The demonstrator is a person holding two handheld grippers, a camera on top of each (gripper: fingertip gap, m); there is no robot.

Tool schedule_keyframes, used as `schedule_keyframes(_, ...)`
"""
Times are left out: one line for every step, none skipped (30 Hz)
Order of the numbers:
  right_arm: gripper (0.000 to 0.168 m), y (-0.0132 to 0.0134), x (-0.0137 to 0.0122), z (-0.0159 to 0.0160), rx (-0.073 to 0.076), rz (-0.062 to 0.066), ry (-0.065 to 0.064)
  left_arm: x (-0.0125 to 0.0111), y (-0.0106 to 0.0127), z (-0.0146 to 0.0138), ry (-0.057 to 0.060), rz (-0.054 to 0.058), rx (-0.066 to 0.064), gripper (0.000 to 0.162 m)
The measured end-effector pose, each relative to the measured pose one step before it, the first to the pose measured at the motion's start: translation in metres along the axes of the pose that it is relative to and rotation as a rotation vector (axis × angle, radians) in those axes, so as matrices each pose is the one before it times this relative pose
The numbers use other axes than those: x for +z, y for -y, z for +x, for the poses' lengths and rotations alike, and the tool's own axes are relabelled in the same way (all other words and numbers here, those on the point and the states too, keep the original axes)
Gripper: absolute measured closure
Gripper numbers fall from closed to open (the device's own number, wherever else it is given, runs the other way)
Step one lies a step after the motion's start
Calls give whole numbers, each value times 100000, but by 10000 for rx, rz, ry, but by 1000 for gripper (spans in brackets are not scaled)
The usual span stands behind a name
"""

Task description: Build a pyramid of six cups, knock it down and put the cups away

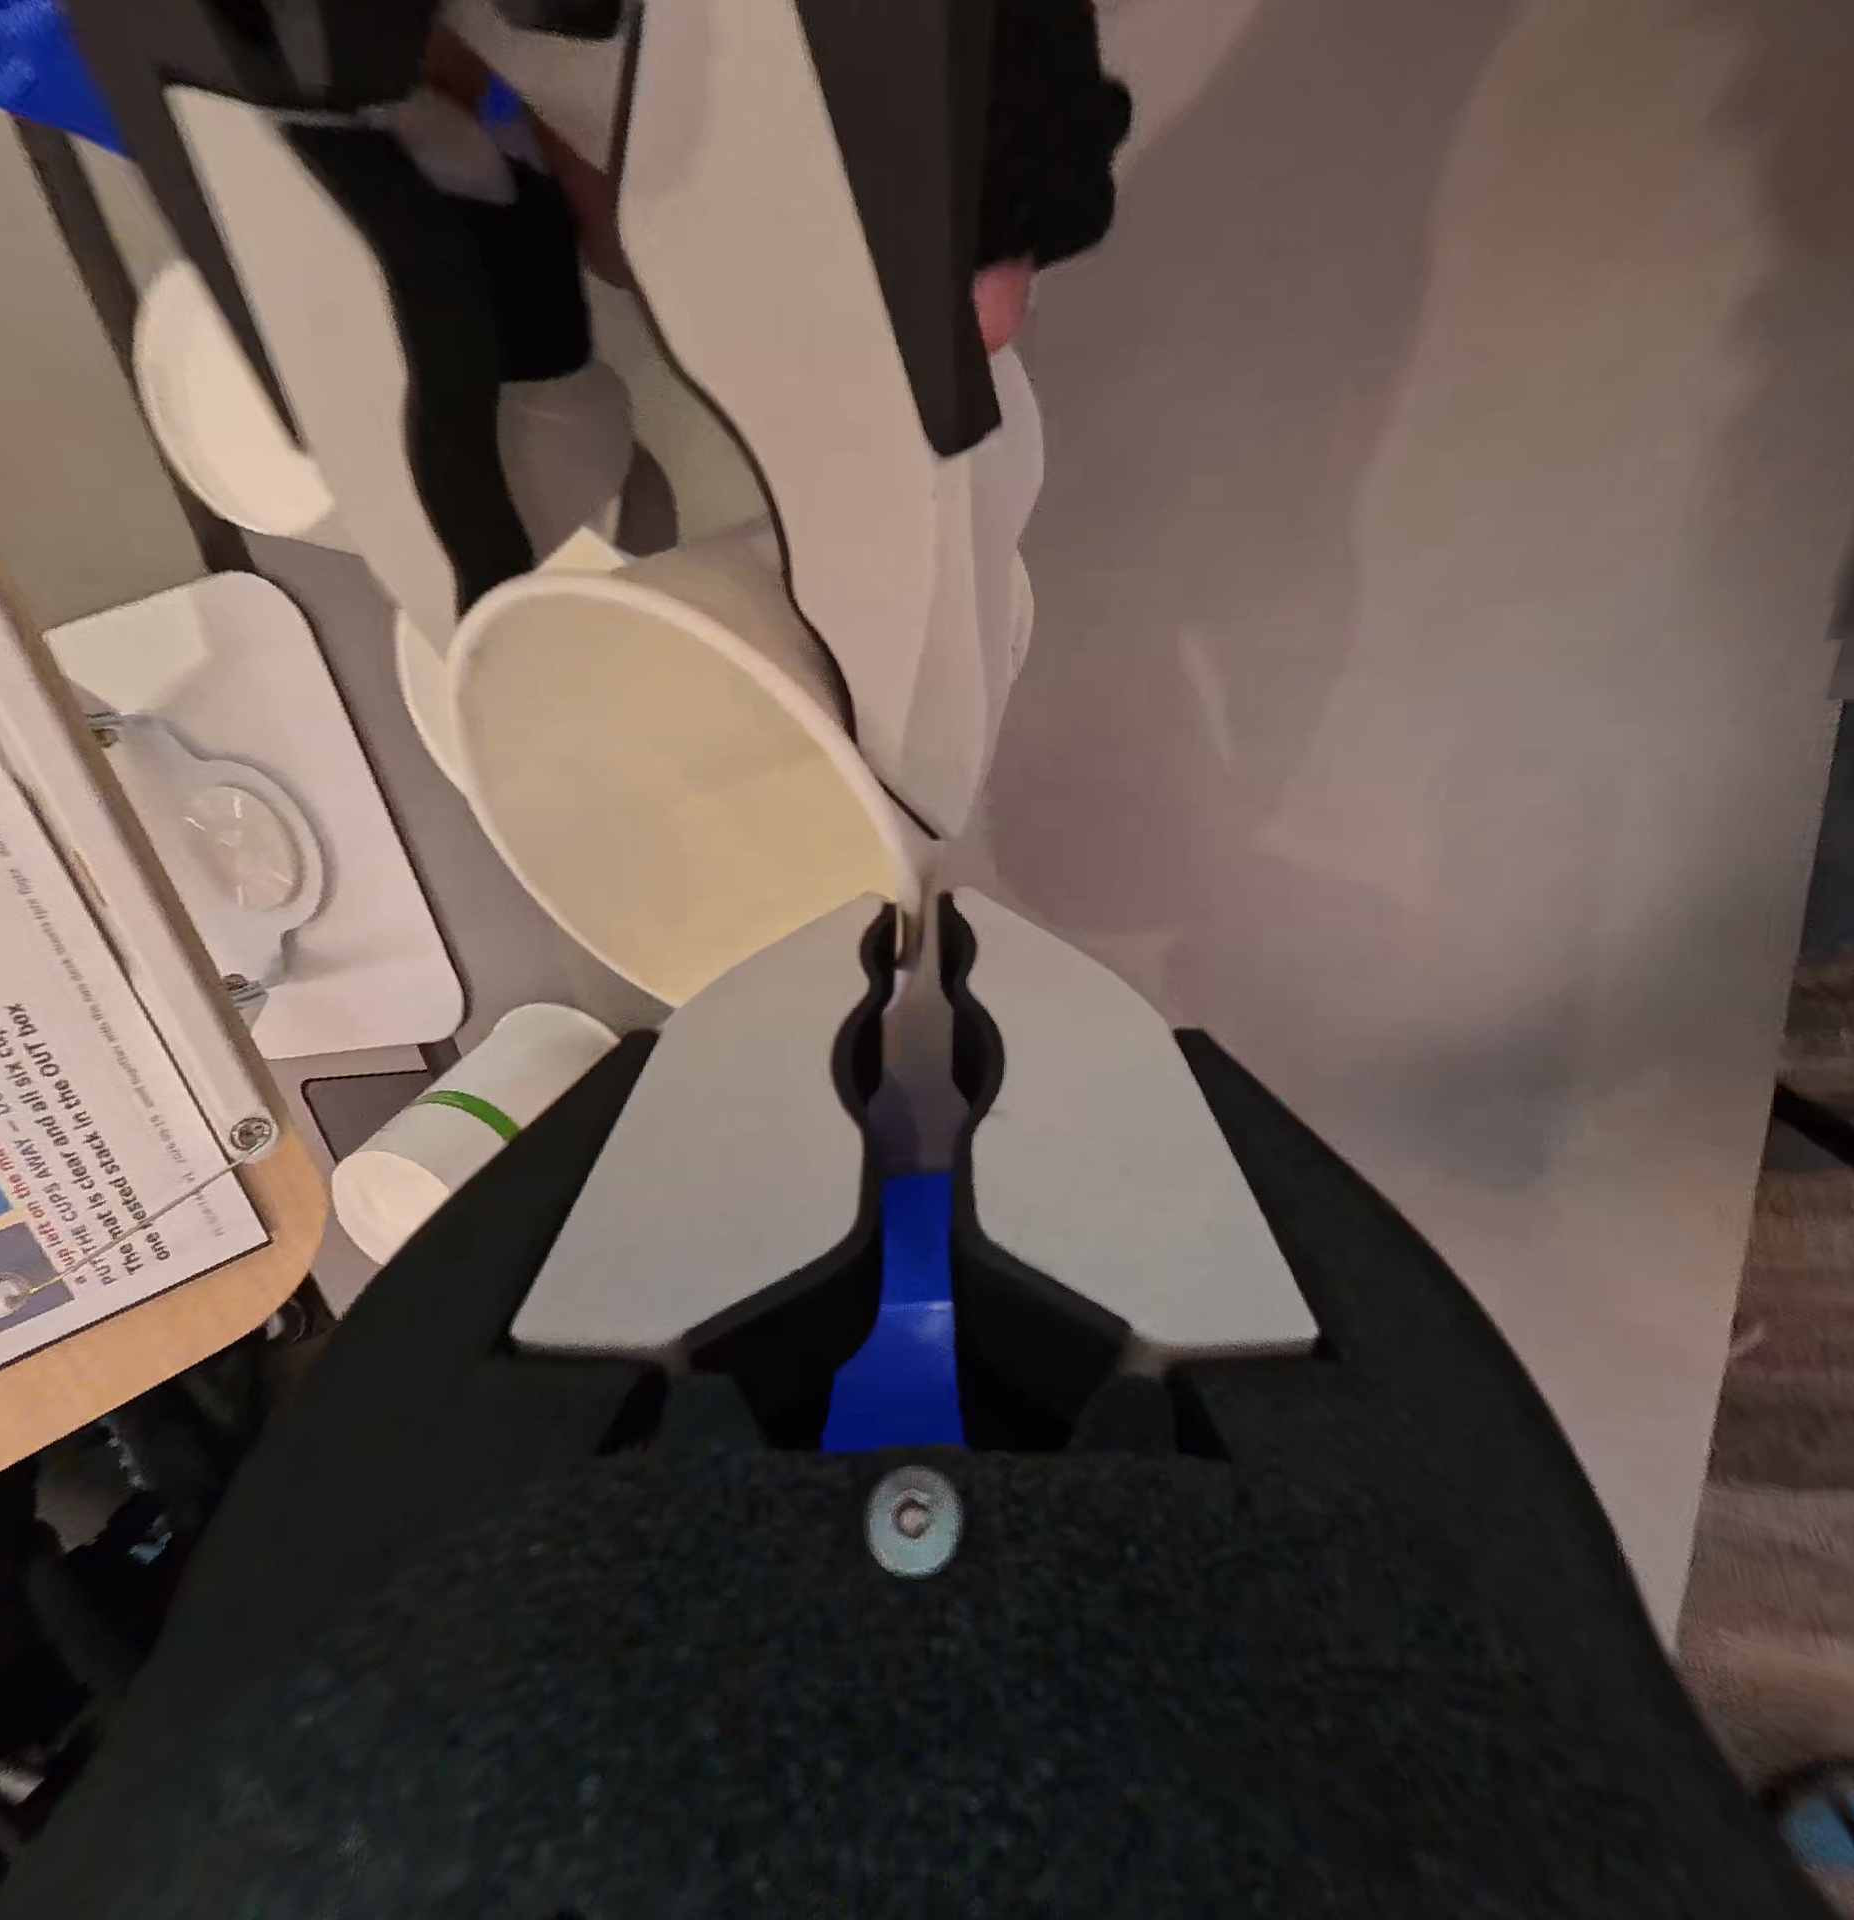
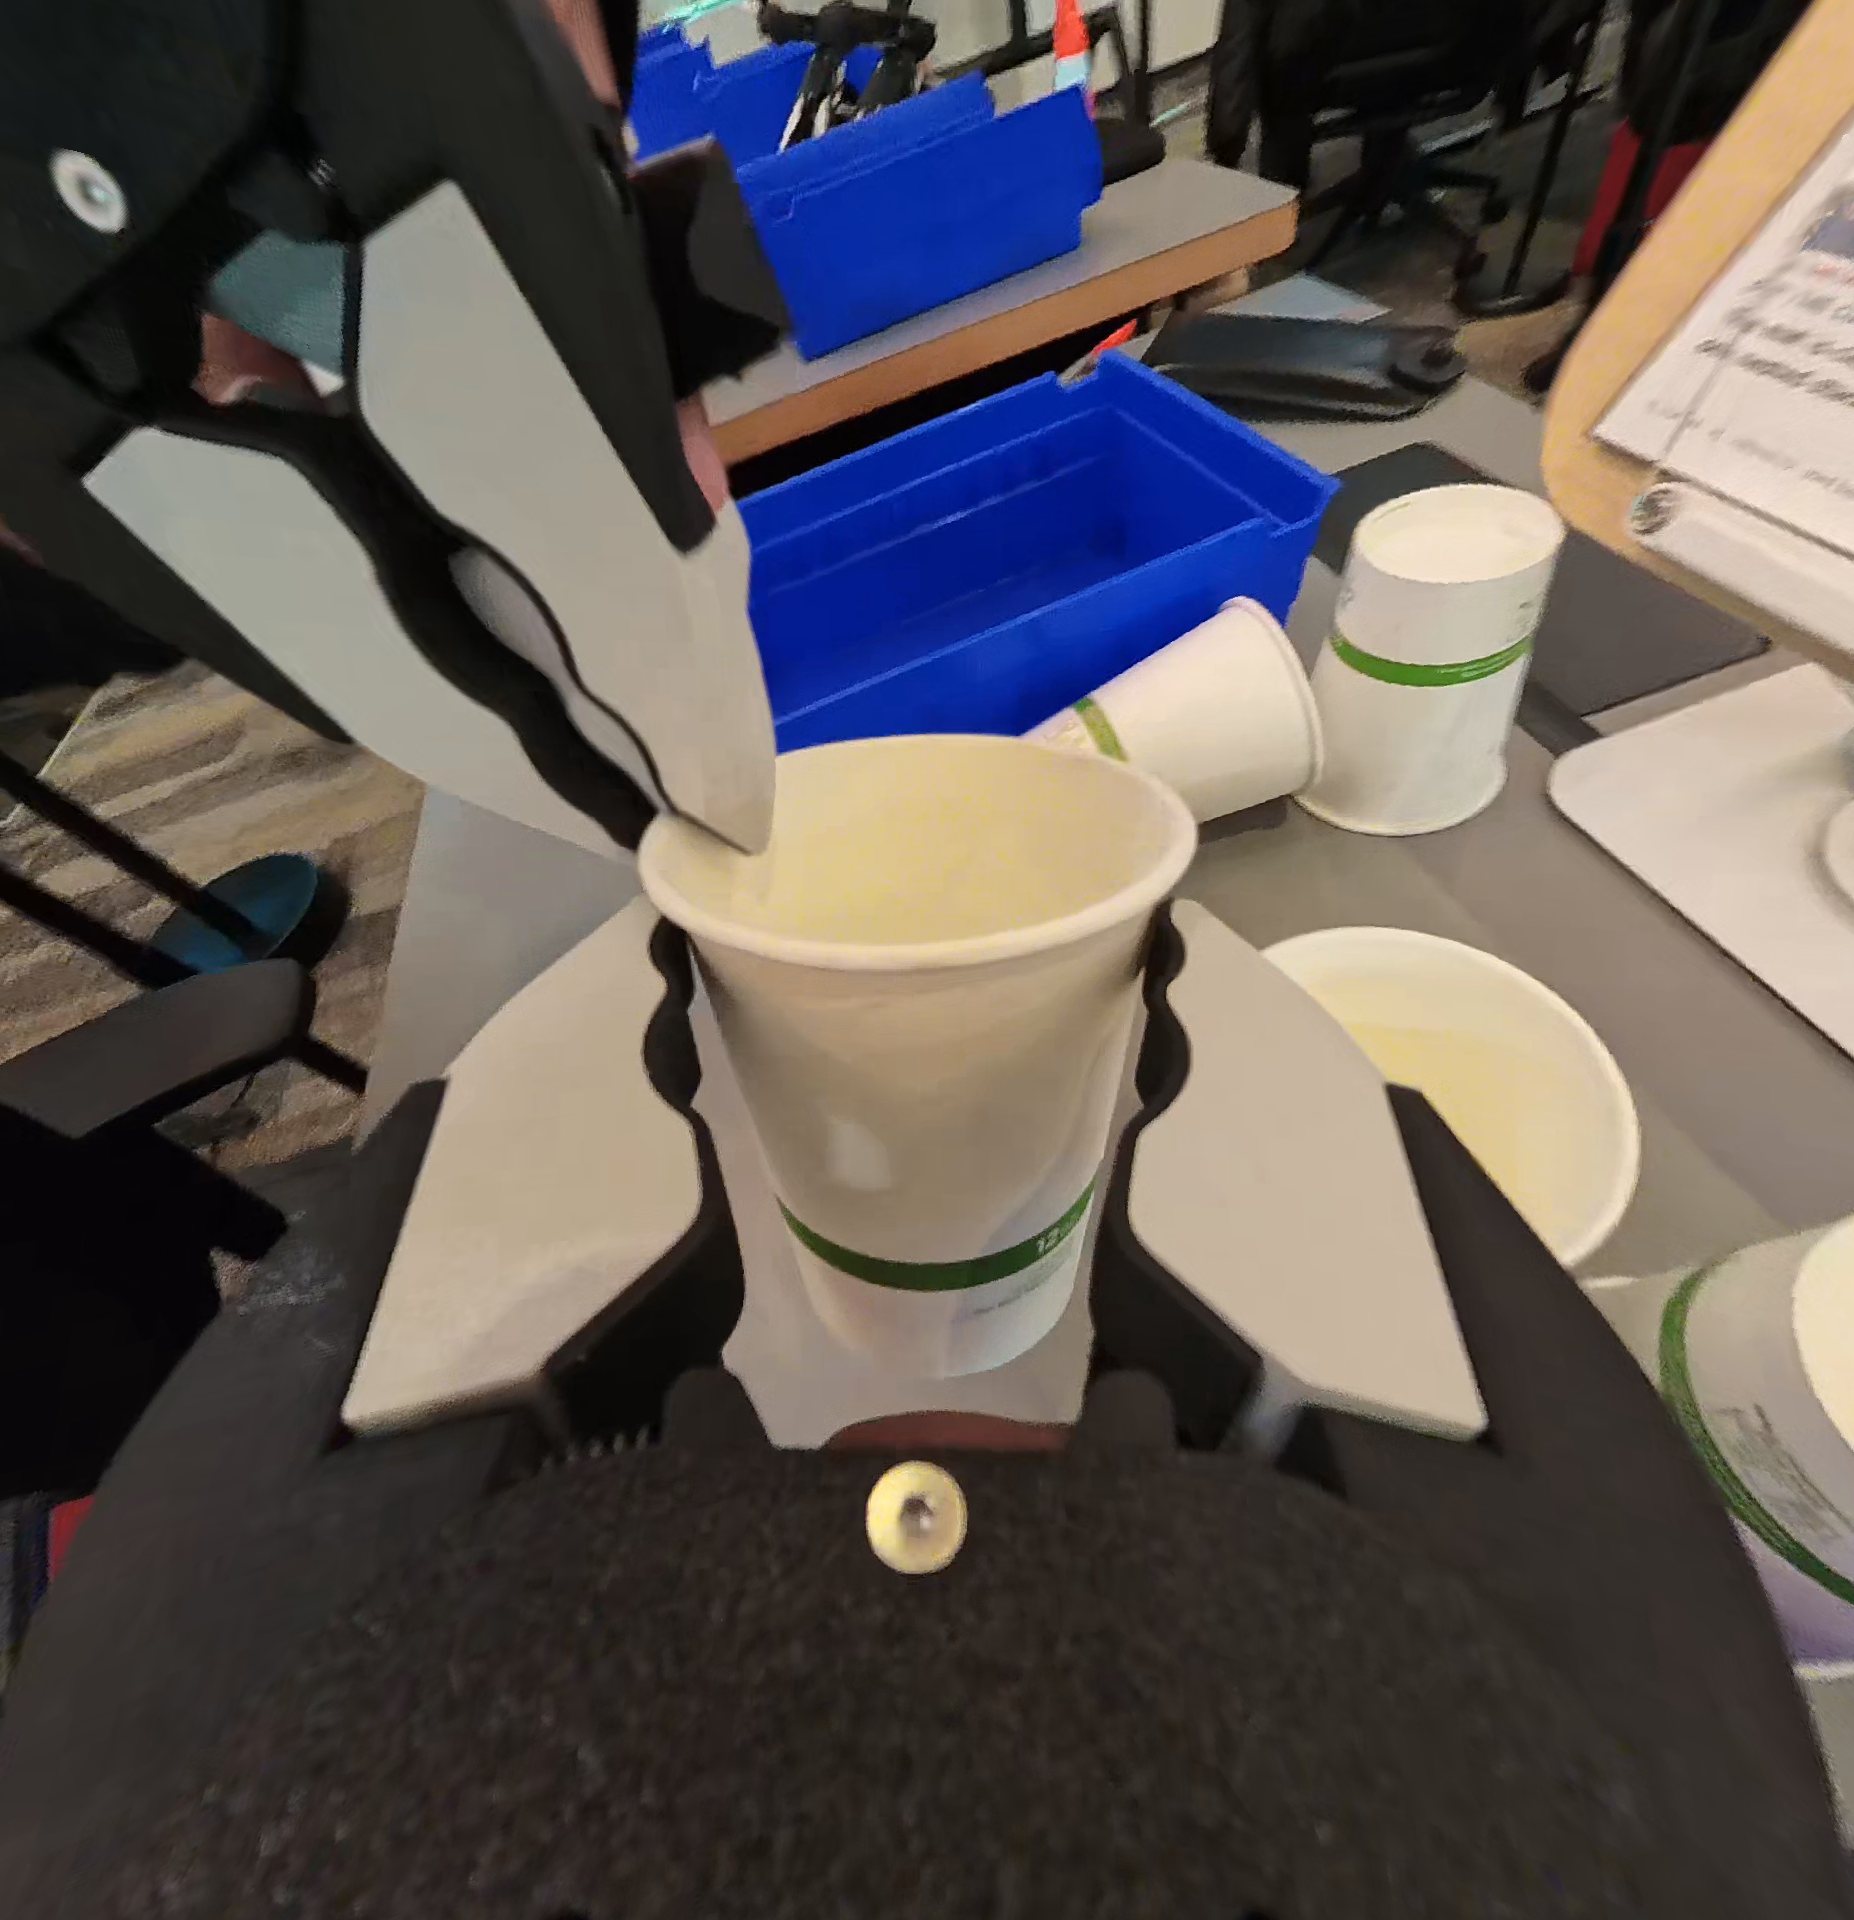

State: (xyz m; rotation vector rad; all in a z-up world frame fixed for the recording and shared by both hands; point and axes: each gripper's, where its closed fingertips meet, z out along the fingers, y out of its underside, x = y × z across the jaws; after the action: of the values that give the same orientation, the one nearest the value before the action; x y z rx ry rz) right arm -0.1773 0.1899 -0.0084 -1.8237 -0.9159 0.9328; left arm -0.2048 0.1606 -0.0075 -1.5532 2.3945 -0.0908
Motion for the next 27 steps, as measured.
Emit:
schedule_keyframes(85,28,-470,430,26,184,-310,-328,153,-270,283,400,-302,145)
schedule_keyframes(85,41,-623,438,-26,188,-353,-516,136,-441,465,525,-461,131)
schedule_keyframes(85,201,-815,461,-15,317,-406,-628,222,-584,610,700,-636,121)
schedule_keyframes(85,300,-992,553,-30,381,-498,-661,388,-546,673,899,-828,108)
schedule_keyframes(85,362,-1171,634,-93,393,-556,-619,469,-442,694,1094,-1011,91)
schedule_keyframes(85,512,-1357,821,-162,444,-653,-566,215,-217,602,1111,-1131,82)
schedule_keyframes(85,756,-1570,1186,-240,538,-809,-441,-151,154,382,1061,-1196,83)
schedule_keyframes(85,956,-1688,1618,-255,591,-926,-265,-575,772,-6,900,-1137,84)
schedule_keyframes(85,1054,-1651,2121,-178,576,-993,-118,-1161,1040,-182,564,-958,86)
schedule_keyframes(85,980,-1460,2515,-75,488,-1001,55,-1581,813,-41,288,-755,86)
schedule_keyframes(84,815,-1158,2825,-100,396,-1028,227,-1900,726,-9,57,-552,86)
schedule_keyframes(84,514,-778,2935,-170,272,-1002,341,-2097,731,-30,-160,-432,86)
schedule_keyframes(84,130,-372,2793,-104,144,-887,435,-2049,641,10,-200,-404,86)
schedule_keyframes(84,-267,-8,2413,-2,42,-694,473,-1933,735,-87,-190,-394,85)
schedule_keyframes(84,-598,286,1909,-22,-85,-502,429,-1741,932,-252,-130,-398,85)
schedule_keyframes(84,-765,485,1327,-37,-169,-279,365,-1542,888,-257,-25,-397,86)
schedule_keyframes(84,-860,614,895,-73,-187,-162,294,-1415,656,-148,-1,-314,87)
schedule_keyframes(84,-916,640,598,-7,-255,-113,174,-1262,400,-10,-43,-173,87)
schedule_keyframes(84,-862,609,274,6,-256,-24,68,-1046,224,82,-46,-97,87)
schedule_keyframes(83,-802,522,153,-38,-243,-29,-9,-783,208,60,-53,-31,87)
schedule_keyframes(83,-790,404,134,-74,-229,-91,-55,-533,146,67,-59,40,88)
schedule_keyframes(84,-752,321,60,-105,-207,-84,-94,-257,-31,157,5,71,88)
schedule_keyframes(84,-823,259,52,-60,-252,-94,-91,-143,-23,106,-8,81,88)
schedule_keyframes(84,-852,199,68,-12,-293,-99,-54,-130,9,32,-59,48,88)
schedule_keyframes(84,-802,138,42,67,-283,-69,-60,-53,-66,47,-16,-23,88)
schedule_keyframes(83,-758,111,8,116,-280,-12,-69,36,-56,12,68,-87,88)
schedule_keyframes(83,-761,89,129,124,-319,-53,-35,-27,42,-79,44,-132,88)
